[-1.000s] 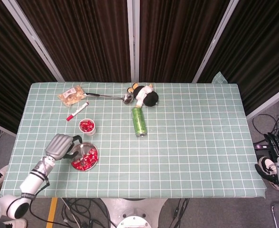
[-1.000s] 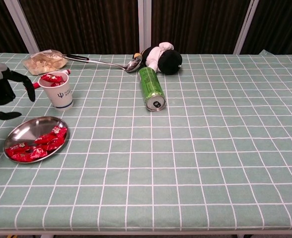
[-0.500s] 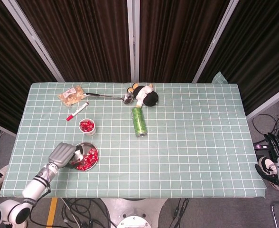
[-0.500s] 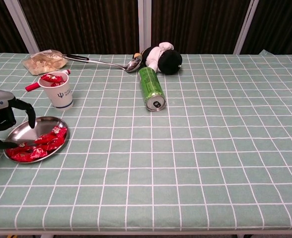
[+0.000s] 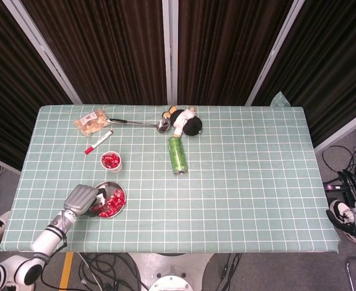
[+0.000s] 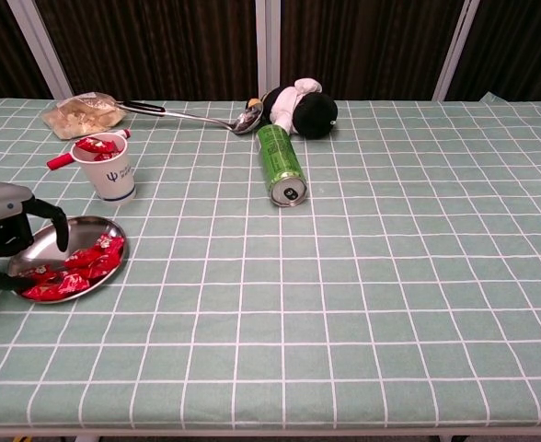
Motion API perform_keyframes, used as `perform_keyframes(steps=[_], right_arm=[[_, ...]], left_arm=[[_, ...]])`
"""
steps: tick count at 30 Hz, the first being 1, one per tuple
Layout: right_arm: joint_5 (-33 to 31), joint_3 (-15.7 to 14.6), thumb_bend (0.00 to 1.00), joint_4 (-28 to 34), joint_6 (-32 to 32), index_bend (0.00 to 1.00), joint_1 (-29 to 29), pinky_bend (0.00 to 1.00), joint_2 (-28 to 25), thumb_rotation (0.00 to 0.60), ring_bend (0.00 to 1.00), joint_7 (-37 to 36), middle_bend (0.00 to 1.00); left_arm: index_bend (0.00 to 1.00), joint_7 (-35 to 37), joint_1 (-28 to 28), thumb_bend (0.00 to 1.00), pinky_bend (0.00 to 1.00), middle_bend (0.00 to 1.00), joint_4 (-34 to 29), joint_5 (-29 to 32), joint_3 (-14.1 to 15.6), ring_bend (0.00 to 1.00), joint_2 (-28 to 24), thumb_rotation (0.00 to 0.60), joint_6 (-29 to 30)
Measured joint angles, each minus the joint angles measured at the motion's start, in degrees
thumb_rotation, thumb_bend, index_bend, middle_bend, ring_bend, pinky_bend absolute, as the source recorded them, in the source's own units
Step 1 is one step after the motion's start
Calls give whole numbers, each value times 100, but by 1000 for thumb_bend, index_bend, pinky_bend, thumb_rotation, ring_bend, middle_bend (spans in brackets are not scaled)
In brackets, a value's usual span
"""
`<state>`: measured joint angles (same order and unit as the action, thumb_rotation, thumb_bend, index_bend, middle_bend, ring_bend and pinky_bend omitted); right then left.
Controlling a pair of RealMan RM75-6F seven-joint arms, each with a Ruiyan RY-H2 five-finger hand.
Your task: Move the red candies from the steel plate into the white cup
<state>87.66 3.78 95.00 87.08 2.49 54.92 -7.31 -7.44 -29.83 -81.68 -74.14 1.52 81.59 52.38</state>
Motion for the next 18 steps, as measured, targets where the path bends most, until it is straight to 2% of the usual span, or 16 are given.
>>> perform_keyframes(steps=[18], right_arm=[[-26, 5, 198, 22, 8, 17, -10, 153, -23, 600, 0, 17, 59]], left_arm=[[544, 26, 15, 240, 989, 980, 453, 68, -121, 875, 242, 600, -25]])
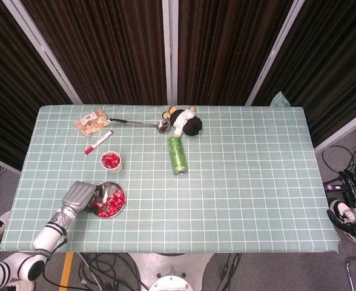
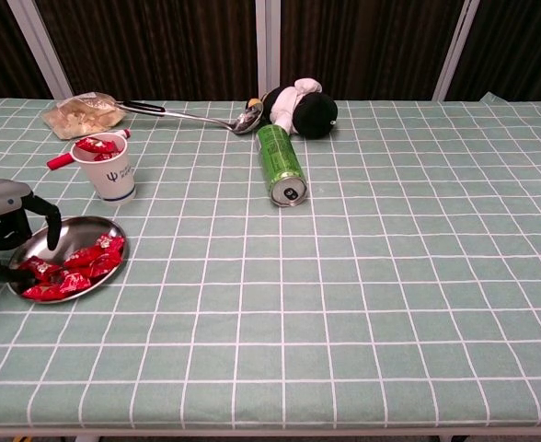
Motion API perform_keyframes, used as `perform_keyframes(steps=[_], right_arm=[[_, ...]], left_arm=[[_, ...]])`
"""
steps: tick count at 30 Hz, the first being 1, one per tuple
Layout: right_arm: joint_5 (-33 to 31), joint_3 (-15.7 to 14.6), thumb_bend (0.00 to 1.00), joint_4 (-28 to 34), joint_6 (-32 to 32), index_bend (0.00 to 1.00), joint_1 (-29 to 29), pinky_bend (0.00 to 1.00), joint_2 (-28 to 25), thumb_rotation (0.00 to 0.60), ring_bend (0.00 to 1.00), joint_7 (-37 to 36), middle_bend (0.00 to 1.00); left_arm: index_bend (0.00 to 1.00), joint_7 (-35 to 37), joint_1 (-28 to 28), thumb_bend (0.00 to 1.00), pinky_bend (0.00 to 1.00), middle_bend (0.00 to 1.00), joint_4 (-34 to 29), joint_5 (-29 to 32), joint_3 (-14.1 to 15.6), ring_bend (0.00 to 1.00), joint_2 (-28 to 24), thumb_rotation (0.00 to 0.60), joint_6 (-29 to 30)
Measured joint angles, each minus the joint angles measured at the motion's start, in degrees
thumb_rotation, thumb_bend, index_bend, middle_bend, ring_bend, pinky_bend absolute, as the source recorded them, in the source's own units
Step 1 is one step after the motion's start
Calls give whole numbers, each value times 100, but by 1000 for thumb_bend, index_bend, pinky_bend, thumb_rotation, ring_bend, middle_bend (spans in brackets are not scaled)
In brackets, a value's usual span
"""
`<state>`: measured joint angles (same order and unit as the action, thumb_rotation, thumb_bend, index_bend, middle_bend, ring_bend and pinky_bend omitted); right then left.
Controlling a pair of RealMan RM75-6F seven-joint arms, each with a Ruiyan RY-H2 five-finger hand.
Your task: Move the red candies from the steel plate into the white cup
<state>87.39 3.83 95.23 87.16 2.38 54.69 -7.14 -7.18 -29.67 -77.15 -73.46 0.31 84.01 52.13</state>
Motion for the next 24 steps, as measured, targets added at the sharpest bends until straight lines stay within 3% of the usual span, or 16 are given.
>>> perform_keyframes(steps=[16, 24], right_arm=[[-34, 2, 198, -23, 2, 17, -17, 156, 0, 600, 0, -29, 60], [-28, 4, 199, -18, 6, 17, -17, 156, -3, 600, 0, -31, 60]], left_arm=[[583, 87, -57, 325, 985, 980, 50, -60, 28, 875, 45, 600, -188], [662, 333, -10, 397, 987, 992, 38, -149, -12, 881, 52, 600, -48]])
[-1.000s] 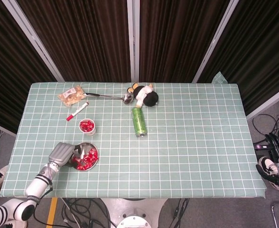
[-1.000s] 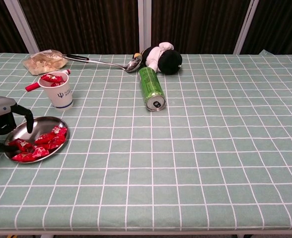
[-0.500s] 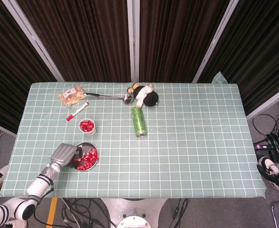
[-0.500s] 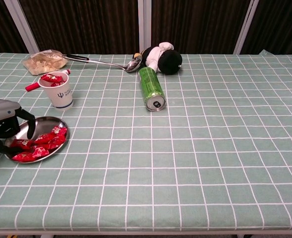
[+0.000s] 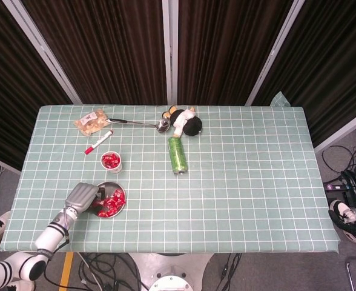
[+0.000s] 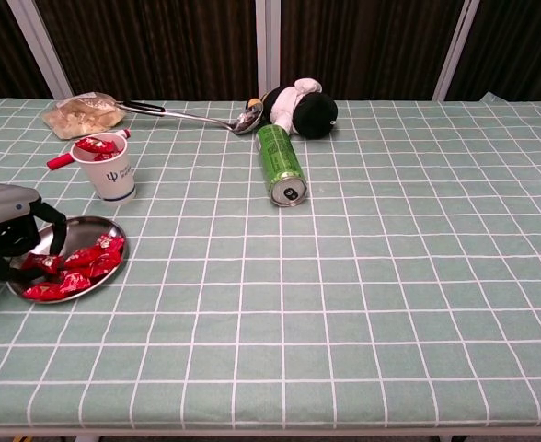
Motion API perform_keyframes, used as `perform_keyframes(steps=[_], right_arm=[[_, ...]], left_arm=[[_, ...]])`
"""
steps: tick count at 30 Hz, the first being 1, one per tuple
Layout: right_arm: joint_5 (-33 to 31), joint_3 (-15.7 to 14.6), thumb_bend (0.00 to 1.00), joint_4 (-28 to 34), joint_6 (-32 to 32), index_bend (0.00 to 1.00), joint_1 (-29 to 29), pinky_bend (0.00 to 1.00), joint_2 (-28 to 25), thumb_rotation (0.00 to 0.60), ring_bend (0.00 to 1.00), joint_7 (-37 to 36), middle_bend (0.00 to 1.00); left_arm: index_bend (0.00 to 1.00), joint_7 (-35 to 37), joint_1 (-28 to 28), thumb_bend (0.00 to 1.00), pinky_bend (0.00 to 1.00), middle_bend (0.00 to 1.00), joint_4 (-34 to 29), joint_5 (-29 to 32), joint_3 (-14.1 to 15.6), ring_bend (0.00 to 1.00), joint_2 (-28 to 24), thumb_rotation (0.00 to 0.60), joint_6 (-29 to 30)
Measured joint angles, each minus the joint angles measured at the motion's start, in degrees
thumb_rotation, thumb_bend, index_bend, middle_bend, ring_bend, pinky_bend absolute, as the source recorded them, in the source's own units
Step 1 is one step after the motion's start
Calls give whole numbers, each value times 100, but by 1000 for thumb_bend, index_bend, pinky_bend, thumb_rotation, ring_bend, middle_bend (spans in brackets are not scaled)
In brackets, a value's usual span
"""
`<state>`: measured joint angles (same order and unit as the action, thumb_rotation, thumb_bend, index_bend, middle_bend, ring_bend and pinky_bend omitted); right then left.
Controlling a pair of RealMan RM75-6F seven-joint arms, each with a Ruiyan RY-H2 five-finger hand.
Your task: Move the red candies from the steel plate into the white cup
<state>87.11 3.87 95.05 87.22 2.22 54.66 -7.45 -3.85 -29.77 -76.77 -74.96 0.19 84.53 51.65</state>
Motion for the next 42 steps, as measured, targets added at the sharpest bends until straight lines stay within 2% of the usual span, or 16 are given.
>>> perform_keyframes(steps=[5, 11, 15, 19, 25, 30, 35, 38, 42], right_arm=[[2, 14, 197, 10, 38, 17, -12, 156, -25, 600, 0, 14, 60], [-6, 24, 199, 48, 62, 17, -22, 156, -48, 600, 0, 33, 60], [15, 15, 198, 39, 85, 17, -36, 156, -34, 600, 0, 21, 60], [5, 25, 197, 32, 66, 17, -22, 156, -27, 600, 0, 4, 60], [-4, 10, 199, -13, 81, 17, -51, 156, -10, 600, 0, -37, 60], [-40, 15, 199, -38, 59, 17, -52, 156, -2, 600, 0, -64, 60], [-27, 16, 198, -34, 47, 17, -41, 158, 0, 600, 0, -54, 59], [-26, 19, 198, -32, 43, 17, -37, 159, 4, 600, 0, -45, 59], [-32, 29, 198, -26, 40, 17, -31, 161, 0, 600, 0, -38, 60]], left_arm=[[660, 444, 40, 398, 988, 993, -116, -161, -126, 882, -135, 600, 271], [650, 836, -47, 396, 988, 993, -291, -201, -593, 882, -432, 600, 541], [645, 903, -301, 396, 988, 993, -221, -104, -925, 882, -465, 600, 518], [638, 825, -560, 396, 989, 993, -3, 18, -1093, 882, -381, 600, 328], [618, 493, -878, 395, 988, 991, 386, 383, -1191, 880, -173, 600, -139], [585, 263, -987, 394, 988, 985, 627, 620, -1172, 877, -12, 600, -309], [524, 231, -1000, 395, 988, 981, 635, 663, -1112, 875, -4, 600, -359], [455, 268, -998, 397, 988, 979, 607, 680, -1091, 874, -16, 600, -395], [433, 335, -980, 397, 987, 978, 565, 660, -1056, 874, -43, 600, -381]])
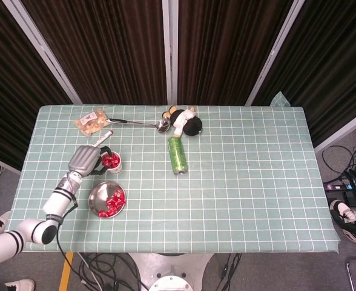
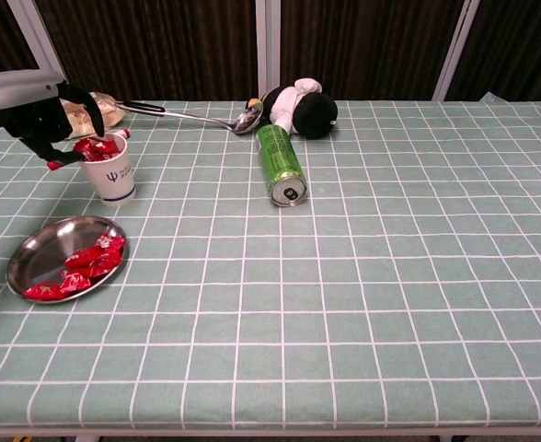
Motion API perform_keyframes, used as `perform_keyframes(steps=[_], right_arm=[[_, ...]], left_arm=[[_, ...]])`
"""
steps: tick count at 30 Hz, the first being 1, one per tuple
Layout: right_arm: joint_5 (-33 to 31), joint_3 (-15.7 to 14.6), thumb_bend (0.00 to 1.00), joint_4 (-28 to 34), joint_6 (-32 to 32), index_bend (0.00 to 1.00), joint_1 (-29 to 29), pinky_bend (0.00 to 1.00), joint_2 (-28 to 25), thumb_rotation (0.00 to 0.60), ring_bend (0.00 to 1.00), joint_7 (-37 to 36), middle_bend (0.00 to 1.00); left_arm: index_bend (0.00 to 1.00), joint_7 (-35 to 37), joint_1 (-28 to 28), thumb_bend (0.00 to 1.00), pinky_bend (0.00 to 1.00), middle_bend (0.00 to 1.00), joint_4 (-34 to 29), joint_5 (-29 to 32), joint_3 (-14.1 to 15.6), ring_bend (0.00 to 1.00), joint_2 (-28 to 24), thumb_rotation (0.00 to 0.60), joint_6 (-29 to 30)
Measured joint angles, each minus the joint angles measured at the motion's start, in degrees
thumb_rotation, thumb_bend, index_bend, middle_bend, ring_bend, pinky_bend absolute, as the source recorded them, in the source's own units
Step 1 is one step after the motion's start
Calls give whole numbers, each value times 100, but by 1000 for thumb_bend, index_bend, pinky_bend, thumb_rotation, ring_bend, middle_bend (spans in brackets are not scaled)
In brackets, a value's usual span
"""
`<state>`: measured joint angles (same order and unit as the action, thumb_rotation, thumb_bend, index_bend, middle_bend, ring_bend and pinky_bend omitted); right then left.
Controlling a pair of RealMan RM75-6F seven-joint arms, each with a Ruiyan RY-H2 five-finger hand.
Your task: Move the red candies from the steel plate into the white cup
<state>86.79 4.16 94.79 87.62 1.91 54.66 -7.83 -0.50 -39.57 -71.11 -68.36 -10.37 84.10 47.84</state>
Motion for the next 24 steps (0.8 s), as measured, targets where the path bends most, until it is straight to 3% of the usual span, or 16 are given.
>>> perform_keyframes(steps=[8, 13, 16, 21, 24], right_arm=[[0, 17, 198, -21, 5, 17, 9, 161, -1, 600, 0, -19, 60], [-24, 26, 199, -59, -19, 17, 19, 161, -7, 600, 0, -69, 60], [-21, 17, 199, -119, -30, 16, 18, 160, 5, 600, 0, -109, 60], [61, -15, 198, -269, -71, 16, 47, 119, 95, 600, 0, -230, 23], [153, -50, 199, -377, -114, 16, 88, 104, 195, 600, 0, -303, 18]], left_arm=[[409, 129, 221, 390, 984, 972, -322, -126, 26, 870, -213, 600, 441], [409, 231, 586, 361, 956, 909, -653, -154, 81, 801, -524, 600, 901], [408, 157, 847, 319, 786, 757, -779, -119, 133, 636, -663, 600, 1262], [369, -243, 1429, 266, 365, 422, -966, -36, 280, 300, -840, 600, 2110], [356, -518, 1843, 258, 294, 353, -1095, -18, 419, 247, -945, 600, 2636]])
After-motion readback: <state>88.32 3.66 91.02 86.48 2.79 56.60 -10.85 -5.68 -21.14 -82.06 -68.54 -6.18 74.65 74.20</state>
